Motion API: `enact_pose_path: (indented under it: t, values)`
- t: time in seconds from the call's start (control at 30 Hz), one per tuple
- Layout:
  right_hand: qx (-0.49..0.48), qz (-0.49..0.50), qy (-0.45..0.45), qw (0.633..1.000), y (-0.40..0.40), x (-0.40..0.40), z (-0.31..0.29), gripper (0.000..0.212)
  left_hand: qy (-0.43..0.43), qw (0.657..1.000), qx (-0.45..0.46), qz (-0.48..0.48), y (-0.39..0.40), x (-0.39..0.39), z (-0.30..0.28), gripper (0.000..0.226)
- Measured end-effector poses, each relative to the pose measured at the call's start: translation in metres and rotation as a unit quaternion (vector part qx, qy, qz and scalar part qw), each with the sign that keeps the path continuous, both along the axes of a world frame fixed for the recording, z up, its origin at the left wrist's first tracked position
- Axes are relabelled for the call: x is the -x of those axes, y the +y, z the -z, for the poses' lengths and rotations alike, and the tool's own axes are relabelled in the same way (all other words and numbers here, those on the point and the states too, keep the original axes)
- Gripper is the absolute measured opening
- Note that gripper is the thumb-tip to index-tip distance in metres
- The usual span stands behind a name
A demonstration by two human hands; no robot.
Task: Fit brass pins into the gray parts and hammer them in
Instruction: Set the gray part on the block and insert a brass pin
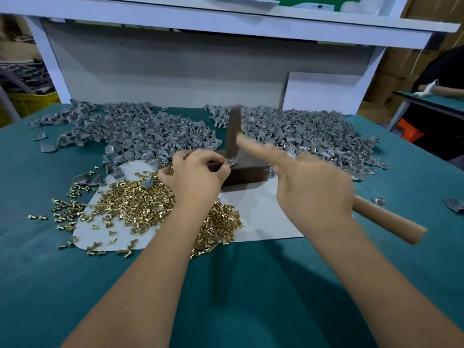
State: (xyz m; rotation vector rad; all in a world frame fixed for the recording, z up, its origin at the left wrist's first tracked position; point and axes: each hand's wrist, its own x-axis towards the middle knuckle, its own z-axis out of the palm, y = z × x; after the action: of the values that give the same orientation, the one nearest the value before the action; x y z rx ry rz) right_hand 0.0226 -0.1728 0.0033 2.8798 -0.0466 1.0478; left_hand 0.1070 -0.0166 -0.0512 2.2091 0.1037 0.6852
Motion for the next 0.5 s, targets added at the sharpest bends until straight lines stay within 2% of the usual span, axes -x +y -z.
enact_pose_path:
  t: [0.07,0.13,0.27,0.37,0.5]
  values:
    - [0.003,-0.013,0.035,0.999,-0.002,-0.002,0.0,0.042,0.012,1.0,-0.007,0.011,0.001,0.0,0.0,0.012]
    - [-0.008,-0.012,0.016,1.0,-0.004,-0.007,-0.008,0.041,0.021,1.0,-0.016,0.008,0.001,0.0,-0.001,0.012]
    - [-0.131,-0.001,-0.008,0.991,-0.01,-0.022,-0.012,0.039,0.033,0.999,-0.002,0.033,0.004,0.001,-0.006,0.018]
    - [-0.182,0.034,0.005,0.983,-0.016,-0.024,-0.003,0.037,0.058,0.996,0.041,0.06,0.009,0.003,-0.012,0.02]
    - [-0.2,0.088,0.065,0.974,-0.034,-0.024,0.015,0.035,0.06,0.983,0.13,0.114,0.012,0.007,-0.019,0.015]
